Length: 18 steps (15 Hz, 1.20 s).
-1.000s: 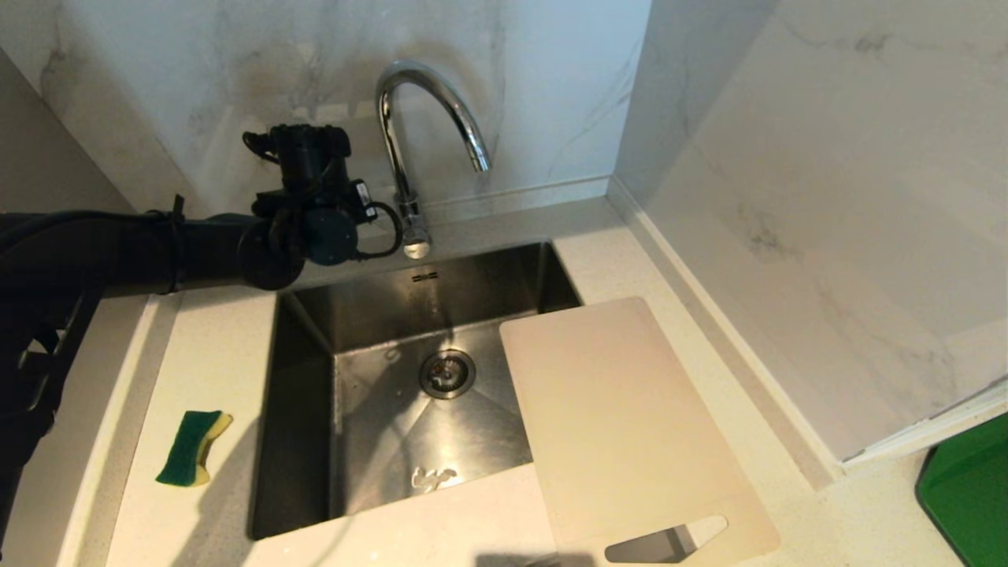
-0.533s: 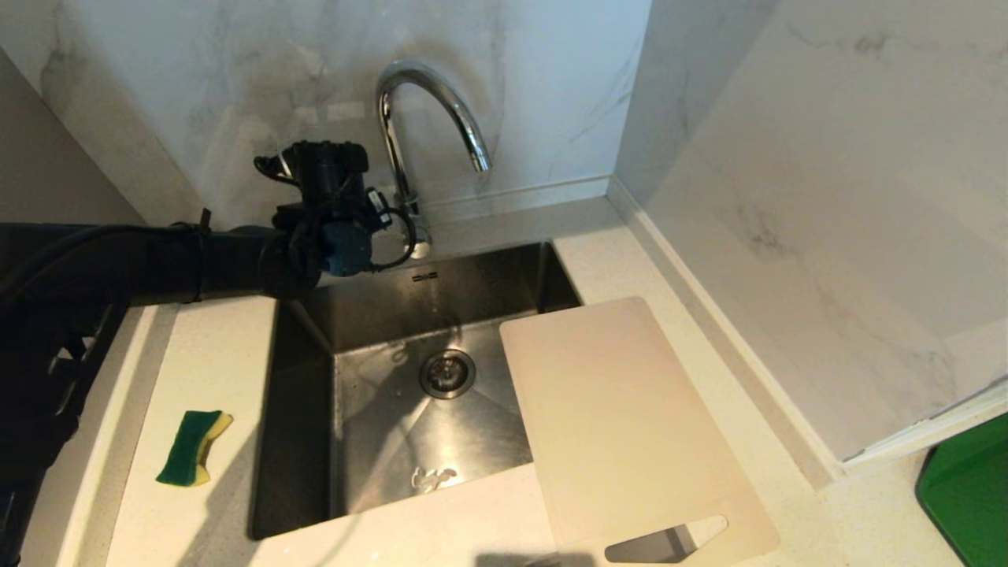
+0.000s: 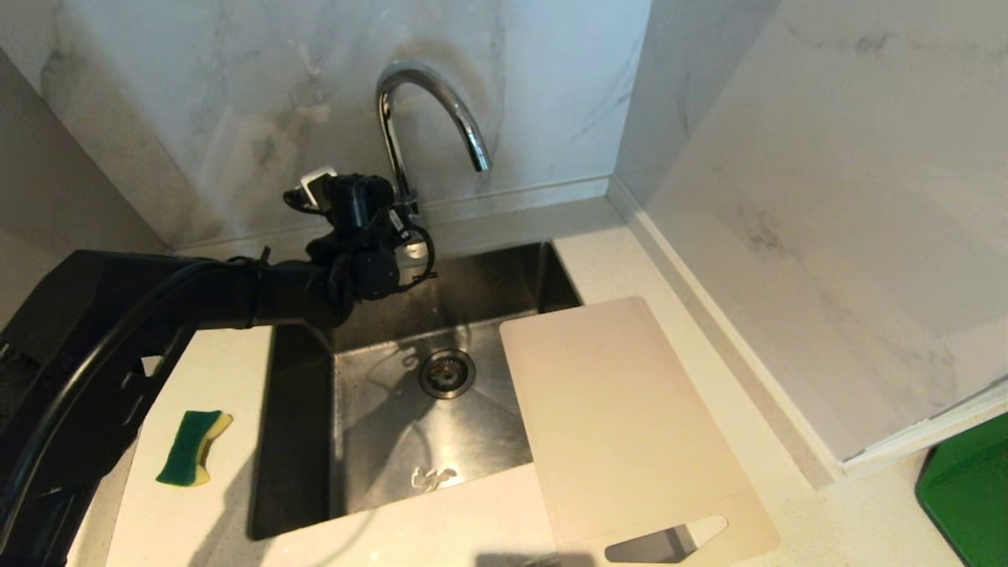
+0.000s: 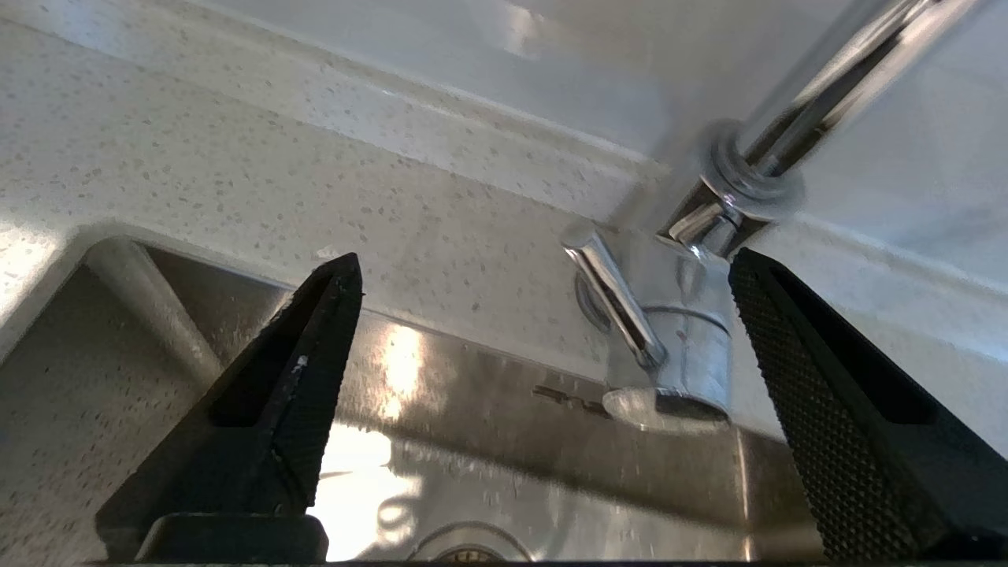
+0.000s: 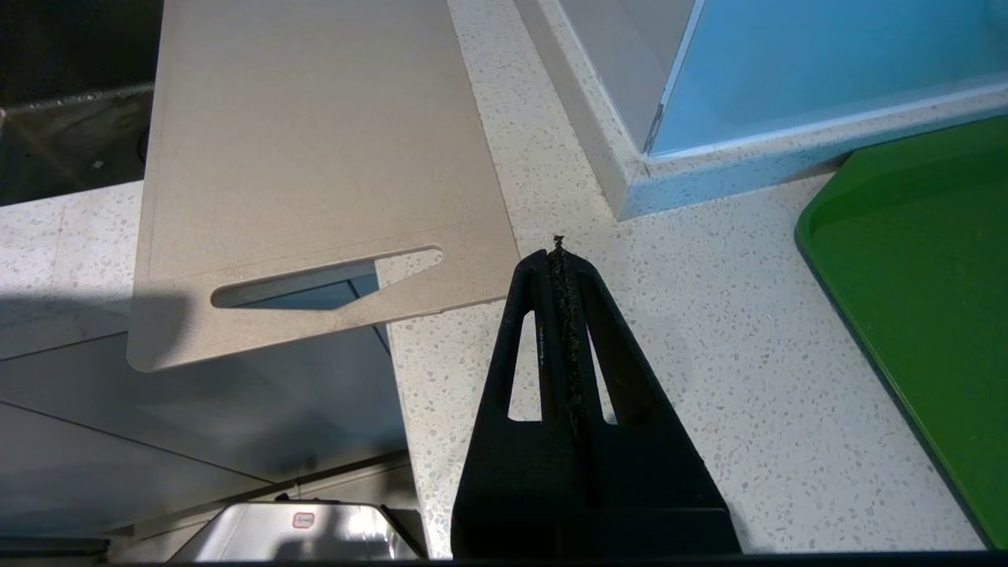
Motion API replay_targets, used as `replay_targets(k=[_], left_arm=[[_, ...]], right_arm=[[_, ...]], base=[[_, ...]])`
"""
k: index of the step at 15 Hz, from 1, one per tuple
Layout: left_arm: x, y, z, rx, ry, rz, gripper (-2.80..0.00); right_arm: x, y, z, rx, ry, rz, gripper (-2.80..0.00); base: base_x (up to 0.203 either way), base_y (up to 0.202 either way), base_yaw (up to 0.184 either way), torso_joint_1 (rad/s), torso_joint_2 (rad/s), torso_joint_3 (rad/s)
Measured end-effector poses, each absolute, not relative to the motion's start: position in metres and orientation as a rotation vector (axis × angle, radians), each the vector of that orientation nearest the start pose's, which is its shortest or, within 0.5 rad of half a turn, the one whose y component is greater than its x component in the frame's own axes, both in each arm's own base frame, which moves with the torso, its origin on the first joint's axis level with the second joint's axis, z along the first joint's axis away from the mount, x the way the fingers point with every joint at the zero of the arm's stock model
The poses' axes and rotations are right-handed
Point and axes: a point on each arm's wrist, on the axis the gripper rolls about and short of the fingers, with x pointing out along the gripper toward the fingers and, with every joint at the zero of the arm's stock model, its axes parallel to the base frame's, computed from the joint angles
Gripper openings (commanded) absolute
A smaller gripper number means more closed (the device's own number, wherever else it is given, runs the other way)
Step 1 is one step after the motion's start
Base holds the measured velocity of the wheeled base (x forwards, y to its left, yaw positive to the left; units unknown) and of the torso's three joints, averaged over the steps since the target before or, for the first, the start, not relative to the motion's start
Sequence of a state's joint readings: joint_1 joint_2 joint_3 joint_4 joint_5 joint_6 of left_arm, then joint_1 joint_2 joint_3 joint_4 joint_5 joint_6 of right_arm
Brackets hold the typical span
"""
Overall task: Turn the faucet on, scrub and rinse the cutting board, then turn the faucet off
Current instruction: Turn on the tap
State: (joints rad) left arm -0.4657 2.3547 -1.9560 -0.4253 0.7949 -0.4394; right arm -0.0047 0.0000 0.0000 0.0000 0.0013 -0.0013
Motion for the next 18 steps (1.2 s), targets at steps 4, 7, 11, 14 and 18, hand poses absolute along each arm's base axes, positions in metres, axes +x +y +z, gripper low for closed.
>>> replay_targets(k=[4,7,11,14,18], left_arm=[[0.454,-0.218,0.207,-0.449,-0.094,0.308,0.00],[0.458,-0.219,0.203,-0.419,-0.136,0.339,0.00],[0.469,-0.216,0.187,-0.349,-0.171,0.373,0.00],[0.477,-0.211,0.174,-0.335,-0.161,0.387,0.00],[0.480,-0.210,0.167,-0.332,-0.157,0.398,0.00]], right_arm=[[-0.023,0.000,0.075,-0.001,0.000,-0.003,-2.80],[-0.023,0.000,0.075,0.001,0.000,-0.004,-2.80],[-0.023,0.000,0.075,0.002,0.000,-0.004,-2.80],[-0.023,0.000,0.075,0.003,0.000,-0.003,-2.80],[-0.023,0.000,0.075,0.003,0.000,-0.004,-2.80]], base=[[0.000,0.000,0.000,0.000,0.00,0.000],[0.000,0.000,0.000,0.000,0.00,0.000],[0.000,0.000,0.000,0.000,0.00,0.000],[0.000,0.000,0.000,0.000,0.00,0.000],[0.000,0.000,0.000,0.000,0.00,0.000]])
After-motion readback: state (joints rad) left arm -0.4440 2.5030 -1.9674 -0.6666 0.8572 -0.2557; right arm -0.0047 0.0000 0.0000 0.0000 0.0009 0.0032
